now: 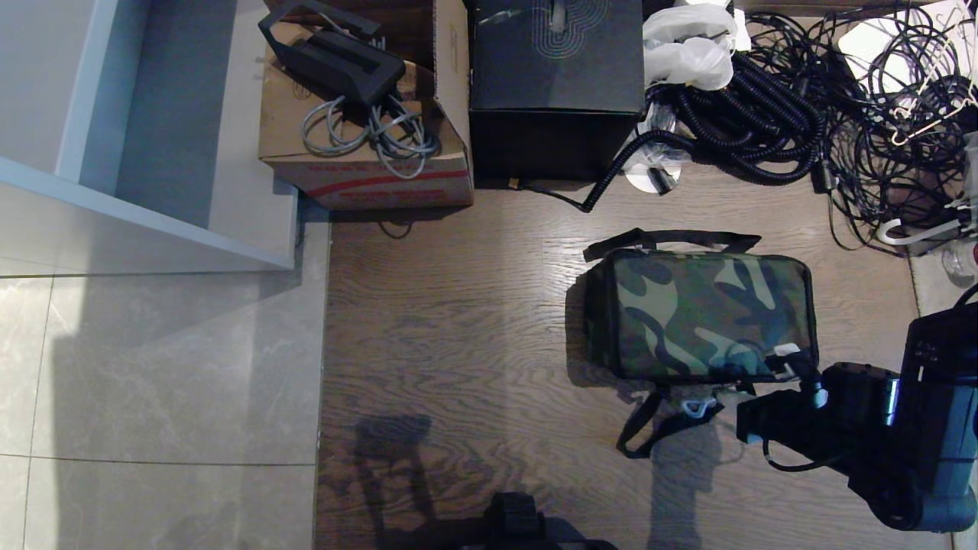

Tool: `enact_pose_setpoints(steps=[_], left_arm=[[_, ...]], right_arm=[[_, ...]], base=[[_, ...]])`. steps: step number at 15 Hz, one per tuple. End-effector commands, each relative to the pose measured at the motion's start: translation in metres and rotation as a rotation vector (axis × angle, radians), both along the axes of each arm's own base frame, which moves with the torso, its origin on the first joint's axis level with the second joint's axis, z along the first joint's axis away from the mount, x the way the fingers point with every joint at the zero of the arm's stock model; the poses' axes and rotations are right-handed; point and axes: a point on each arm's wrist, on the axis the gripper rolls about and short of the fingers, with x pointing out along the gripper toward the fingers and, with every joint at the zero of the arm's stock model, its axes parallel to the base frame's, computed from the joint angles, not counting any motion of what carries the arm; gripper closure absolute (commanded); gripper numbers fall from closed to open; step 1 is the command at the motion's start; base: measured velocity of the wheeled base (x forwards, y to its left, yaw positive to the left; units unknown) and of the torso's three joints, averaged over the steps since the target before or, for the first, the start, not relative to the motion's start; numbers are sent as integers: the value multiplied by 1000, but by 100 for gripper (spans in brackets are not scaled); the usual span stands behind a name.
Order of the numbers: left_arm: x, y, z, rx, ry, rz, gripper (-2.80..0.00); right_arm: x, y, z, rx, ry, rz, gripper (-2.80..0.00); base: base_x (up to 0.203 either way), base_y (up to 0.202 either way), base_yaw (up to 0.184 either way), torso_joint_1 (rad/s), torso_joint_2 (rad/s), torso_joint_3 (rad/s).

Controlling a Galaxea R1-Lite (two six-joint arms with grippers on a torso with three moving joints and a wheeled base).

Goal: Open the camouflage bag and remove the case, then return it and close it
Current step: Open the top of the storage box

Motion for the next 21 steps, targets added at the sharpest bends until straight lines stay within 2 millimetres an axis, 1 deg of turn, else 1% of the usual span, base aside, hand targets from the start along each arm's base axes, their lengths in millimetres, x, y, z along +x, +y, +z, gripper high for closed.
enact_pose_setpoints(steps=[1,4,7,8,11,15,18,21], left_arm=[[0,0,0,-1,0,0,0],[0,0,0,-1,0,0,0],[0,0,0,-1,0,0,0],[0,0,0,-1,0,0,0],[0,0,0,-1,0,0,0],[0,0,0,-1,1,0,0],[0,0,0,-1,0,0,0],[0,0,0,-1,0,0,0]], right_arm=[[-8,-3,1,0,15,-8,0],[-21,-12,6,-4,29,-37,0],[-23,-26,13,-45,-4,-68,0],[-24,-33,14,-59,-14,-85,0],[-27,-48,16,-48,-36,-77,0],[-21,-66,19,-74,-83,-108,0],[-16,-84,28,-94,-139,-150,0],[-17,-92,32,-98,-156,-167,0]], base=[[0,0,0,0,0,0],[0,0,0,0,0,0],[0,0,0,0,0,0],[0,0,0,0,0,0],[0,0,0,0,0,0],[0,0,0,0,0,0],[0,0,0,0,0,0],[0,0,0,0,0,0]])
